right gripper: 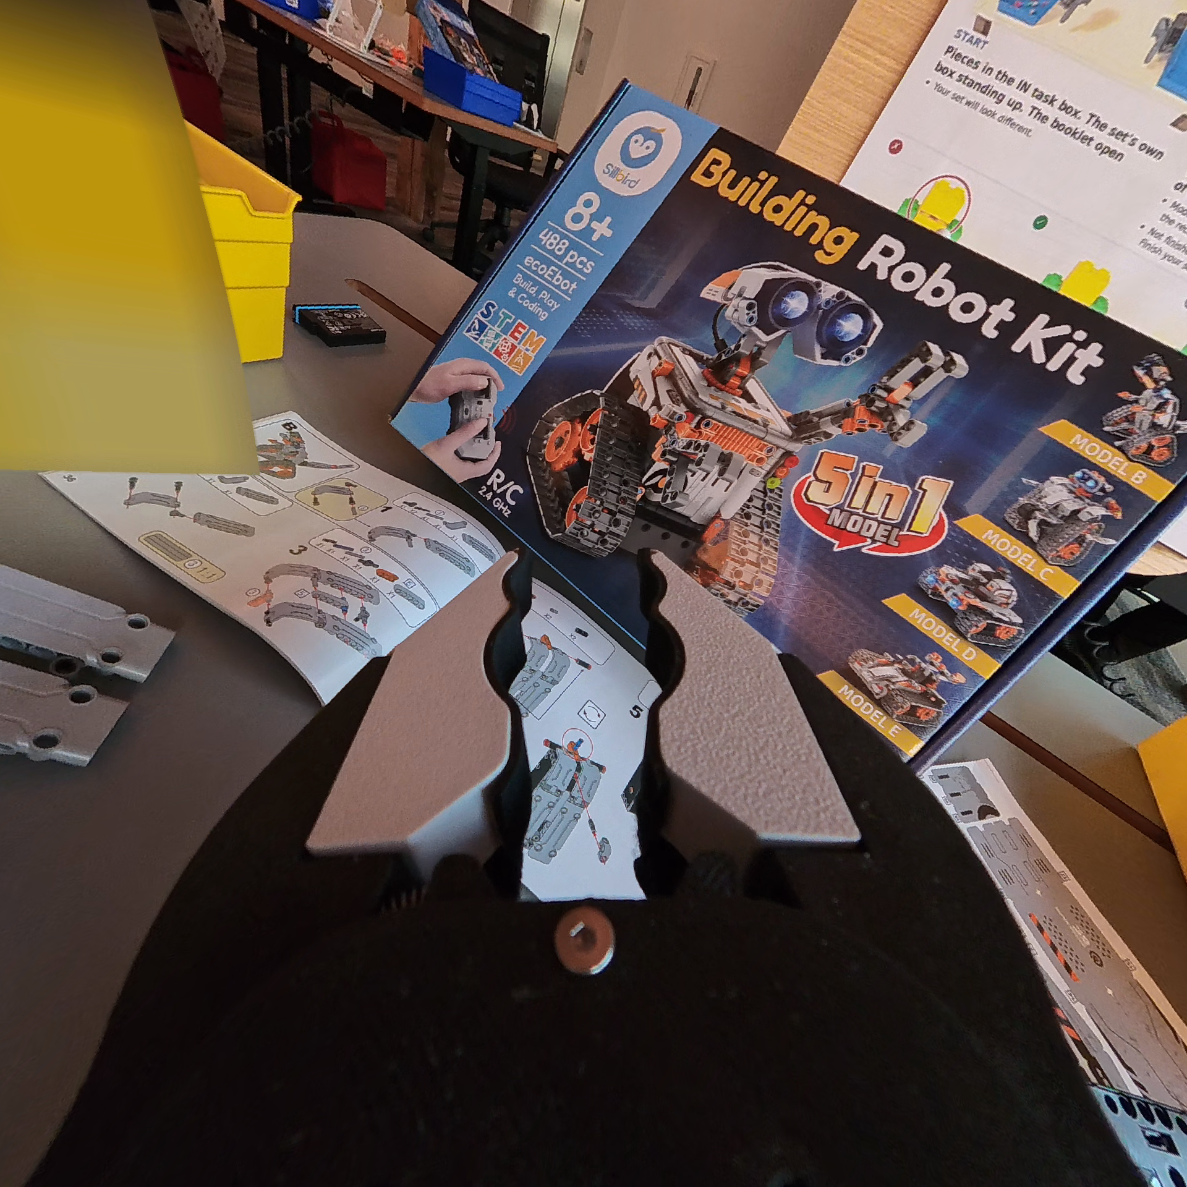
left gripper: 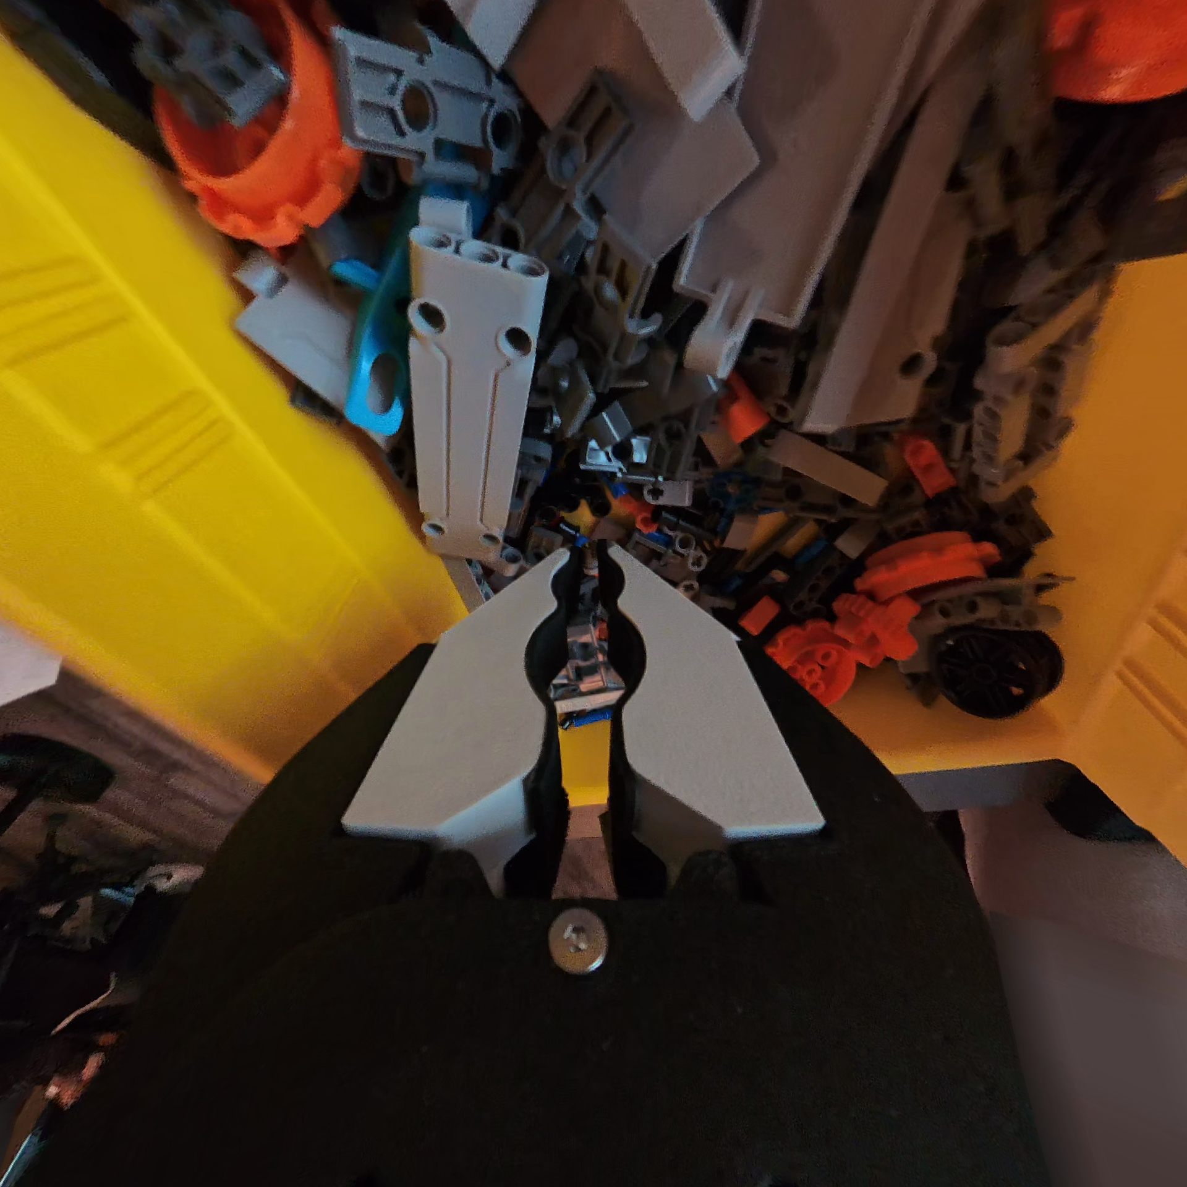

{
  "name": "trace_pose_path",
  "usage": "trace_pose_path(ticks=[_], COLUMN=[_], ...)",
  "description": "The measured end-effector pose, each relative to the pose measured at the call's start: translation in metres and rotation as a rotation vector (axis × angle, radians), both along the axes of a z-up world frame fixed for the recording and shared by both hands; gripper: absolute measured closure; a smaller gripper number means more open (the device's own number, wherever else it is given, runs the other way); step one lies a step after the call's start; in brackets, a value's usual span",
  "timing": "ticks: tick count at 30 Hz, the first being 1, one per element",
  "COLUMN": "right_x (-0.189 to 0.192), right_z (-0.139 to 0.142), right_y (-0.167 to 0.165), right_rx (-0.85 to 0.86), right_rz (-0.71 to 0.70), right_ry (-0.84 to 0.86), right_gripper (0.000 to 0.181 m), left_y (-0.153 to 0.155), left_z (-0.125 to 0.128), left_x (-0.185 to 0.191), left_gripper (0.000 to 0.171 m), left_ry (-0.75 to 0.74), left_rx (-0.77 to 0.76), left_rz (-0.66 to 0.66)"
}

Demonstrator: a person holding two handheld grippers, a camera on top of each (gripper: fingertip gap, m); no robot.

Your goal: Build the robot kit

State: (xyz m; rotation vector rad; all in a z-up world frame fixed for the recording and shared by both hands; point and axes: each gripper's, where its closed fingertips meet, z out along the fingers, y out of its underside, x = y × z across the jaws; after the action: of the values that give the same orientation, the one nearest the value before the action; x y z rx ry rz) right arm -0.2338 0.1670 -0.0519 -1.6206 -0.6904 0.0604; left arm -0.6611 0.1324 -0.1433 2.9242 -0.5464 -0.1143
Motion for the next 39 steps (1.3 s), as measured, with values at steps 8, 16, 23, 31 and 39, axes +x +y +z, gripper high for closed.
trace_pose_path(ticks=[8,16,23,31,39], right_x=[-0.003,0.001,0.000,-0.008,-0.008], right_z=[-0.001,0.005,0.009,0.004,0.006], right_y=[0.000,-0.001,-0.003,-0.005,-0.005], right_rx=[-0.002,0.020,0.033,0.037,0.051], right_rz=[0.008,-0.004,0.001,0.019,0.018], right_ry=[-0.005,-0.013,-0.018,-0.071,-0.084], right_gripper=[0.149,0.149,0.149,0.149,0.149], left_y=[0.019,-0.043,-0.047,-0.042,-0.027], left_z=[0.090,0.027,-0.021,-0.002,0.080], left_x=[0.122,0.224,0.229,0.231,0.166], left_gripper=[0.169,0.169,0.169,0.139,0.149], left_ry=[-0.510,-0.474,-0.229,-0.286,-0.447], left_rx=[0.356,-0.047,-0.113,-0.037,0.206], left_rz=[-0.172,-0.489,-0.580,-0.609,-0.392])
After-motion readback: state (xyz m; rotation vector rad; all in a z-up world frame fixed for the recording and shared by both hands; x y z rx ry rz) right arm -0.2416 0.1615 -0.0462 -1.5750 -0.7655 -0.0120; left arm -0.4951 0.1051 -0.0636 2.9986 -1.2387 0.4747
